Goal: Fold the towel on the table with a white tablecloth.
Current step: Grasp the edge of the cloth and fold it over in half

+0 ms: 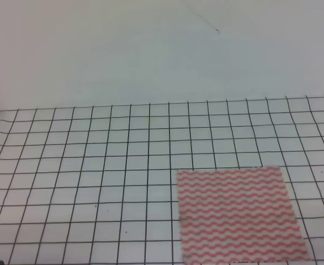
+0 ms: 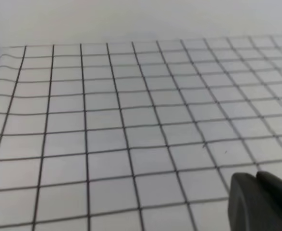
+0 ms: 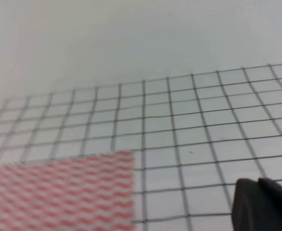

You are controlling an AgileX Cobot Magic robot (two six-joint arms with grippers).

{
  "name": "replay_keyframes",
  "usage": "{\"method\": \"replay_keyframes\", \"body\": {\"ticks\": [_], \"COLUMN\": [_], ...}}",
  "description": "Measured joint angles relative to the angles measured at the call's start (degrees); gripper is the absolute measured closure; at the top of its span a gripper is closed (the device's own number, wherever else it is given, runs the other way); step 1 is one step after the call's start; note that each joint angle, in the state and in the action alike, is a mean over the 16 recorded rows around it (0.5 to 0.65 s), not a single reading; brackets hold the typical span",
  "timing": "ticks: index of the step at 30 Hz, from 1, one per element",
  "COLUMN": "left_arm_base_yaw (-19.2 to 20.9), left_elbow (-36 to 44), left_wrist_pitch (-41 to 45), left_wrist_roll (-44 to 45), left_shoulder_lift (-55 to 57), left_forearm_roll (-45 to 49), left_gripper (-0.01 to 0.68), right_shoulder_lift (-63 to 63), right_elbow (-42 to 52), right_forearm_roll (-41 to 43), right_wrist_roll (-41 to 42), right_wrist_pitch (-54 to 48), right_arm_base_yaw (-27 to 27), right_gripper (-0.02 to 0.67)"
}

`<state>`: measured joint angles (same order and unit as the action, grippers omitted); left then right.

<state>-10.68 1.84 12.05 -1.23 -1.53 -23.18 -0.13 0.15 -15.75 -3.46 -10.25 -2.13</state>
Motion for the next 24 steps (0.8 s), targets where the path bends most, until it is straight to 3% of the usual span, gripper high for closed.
{"method": "replay_keyframes", "body": {"ticks": [8, 15, 24], "left_arm_base_yaw": [0.0, 0.0, -0.1], "left_elbow": [-0.3, -0.4, -2.3], "left_wrist_pitch": [-3.4, -7.2, -7.4], "left_wrist_roll": [-1.0, -2.1, 1.8], "left_shoulder_lift": [0.0, 0.0, 0.0], "left_forearm_roll": [-14.7, -33.7, -41.8], "left_gripper": [0.675, 0.675, 0.675], "right_shoulder_lift": [0.0, 0.0, 0.0], "right_elbow": [0.0, 0.0, -2.9], "right_forearm_roll": [-11.6, -26.6, -33.3], "right_wrist_roll": [-0.5, -2.1, 1.4], "right_wrist_pitch": [5.3, 11.0, 9.9], "right_arm_base_yaw": [0.0, 0.0, -0.1], "right_gripper": [0.65, 0.65, 0.65]}}
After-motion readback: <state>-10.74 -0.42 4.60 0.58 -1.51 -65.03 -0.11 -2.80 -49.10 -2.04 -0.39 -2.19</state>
